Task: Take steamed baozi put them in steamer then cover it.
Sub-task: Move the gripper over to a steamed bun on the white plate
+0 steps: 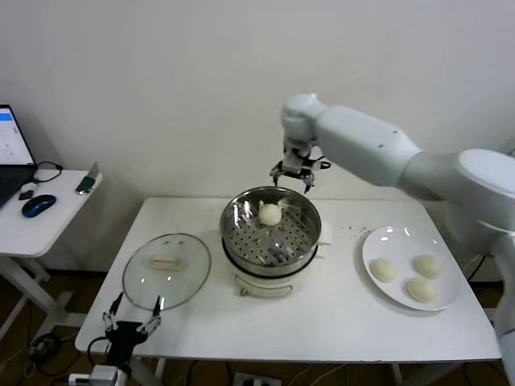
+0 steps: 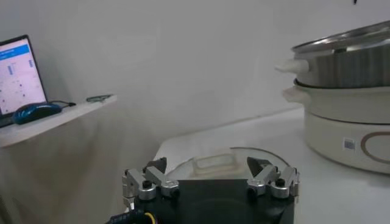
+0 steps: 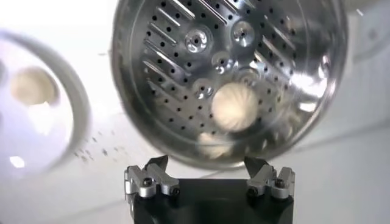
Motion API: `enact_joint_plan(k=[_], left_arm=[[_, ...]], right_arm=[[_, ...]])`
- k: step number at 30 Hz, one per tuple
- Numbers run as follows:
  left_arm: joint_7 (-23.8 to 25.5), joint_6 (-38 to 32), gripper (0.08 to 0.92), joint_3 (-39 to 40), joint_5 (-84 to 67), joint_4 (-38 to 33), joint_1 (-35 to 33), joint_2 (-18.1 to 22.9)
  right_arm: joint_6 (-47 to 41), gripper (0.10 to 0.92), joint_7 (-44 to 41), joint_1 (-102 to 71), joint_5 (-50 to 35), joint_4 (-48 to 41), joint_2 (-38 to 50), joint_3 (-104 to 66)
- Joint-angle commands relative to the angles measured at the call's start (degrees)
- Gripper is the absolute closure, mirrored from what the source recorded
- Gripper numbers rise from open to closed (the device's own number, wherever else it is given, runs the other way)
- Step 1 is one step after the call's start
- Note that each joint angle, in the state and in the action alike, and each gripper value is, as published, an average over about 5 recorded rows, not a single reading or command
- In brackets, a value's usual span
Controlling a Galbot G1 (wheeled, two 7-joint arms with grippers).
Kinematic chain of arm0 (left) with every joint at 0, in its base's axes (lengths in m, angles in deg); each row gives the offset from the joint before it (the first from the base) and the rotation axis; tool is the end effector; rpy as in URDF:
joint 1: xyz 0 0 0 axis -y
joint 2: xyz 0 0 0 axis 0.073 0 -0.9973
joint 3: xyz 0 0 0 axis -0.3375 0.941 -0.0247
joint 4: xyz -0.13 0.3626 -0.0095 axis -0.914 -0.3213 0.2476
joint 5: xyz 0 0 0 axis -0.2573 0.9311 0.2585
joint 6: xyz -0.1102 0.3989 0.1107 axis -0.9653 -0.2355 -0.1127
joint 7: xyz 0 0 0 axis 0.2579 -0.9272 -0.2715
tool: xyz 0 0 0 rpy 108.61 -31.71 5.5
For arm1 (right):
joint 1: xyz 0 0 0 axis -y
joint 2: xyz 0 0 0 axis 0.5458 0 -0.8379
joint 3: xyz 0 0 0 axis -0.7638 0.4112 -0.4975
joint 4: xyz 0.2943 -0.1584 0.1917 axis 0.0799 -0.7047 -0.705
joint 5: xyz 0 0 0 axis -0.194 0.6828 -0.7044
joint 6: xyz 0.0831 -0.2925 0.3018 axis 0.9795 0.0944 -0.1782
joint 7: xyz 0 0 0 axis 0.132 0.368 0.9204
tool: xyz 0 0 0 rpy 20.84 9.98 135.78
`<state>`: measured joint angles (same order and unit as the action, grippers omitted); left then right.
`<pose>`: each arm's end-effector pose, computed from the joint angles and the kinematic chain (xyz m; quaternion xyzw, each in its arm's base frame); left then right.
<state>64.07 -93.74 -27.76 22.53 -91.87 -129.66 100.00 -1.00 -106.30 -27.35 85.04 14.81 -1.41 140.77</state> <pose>0.1910 0.1078 -0.4214 0.0247 -0.9872 -0.1224 0.0988 0.7238 0.0629 0.0041 0.5930 -0.2522 0.7484 0.1572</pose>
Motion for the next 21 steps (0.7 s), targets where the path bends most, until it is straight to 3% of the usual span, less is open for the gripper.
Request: enact_joint_plan(k=[1,6,10,21], left_arm=[[-0.07,0.25,0.177,0.38,0.26,-0.51,0.16,0.26],[-0.11,0.43,0.177,0.82,0.98,-0.67,0.29,0.91],[-0.14,0.49,0.177,0.65,1.2,-0.72,0.07,1.07],[-0.31,0.5,0.177,-0.51,1.5,-0.78,-1.11,1.32]], right_arm=[[-20.82,0.203,2.77,4.33,-23.33,5.22,18.86,10.76],[-27.22,0.203,3.42,-2.67,-24.59,6.16,26.3,10.47],[-28.37,0.203,4.15,-10.79,-20.64,4.47,28.69,5.22],[-23.06,0.203,2.4,-28.44,-6.49,-8.58,24.23,-13.66]])
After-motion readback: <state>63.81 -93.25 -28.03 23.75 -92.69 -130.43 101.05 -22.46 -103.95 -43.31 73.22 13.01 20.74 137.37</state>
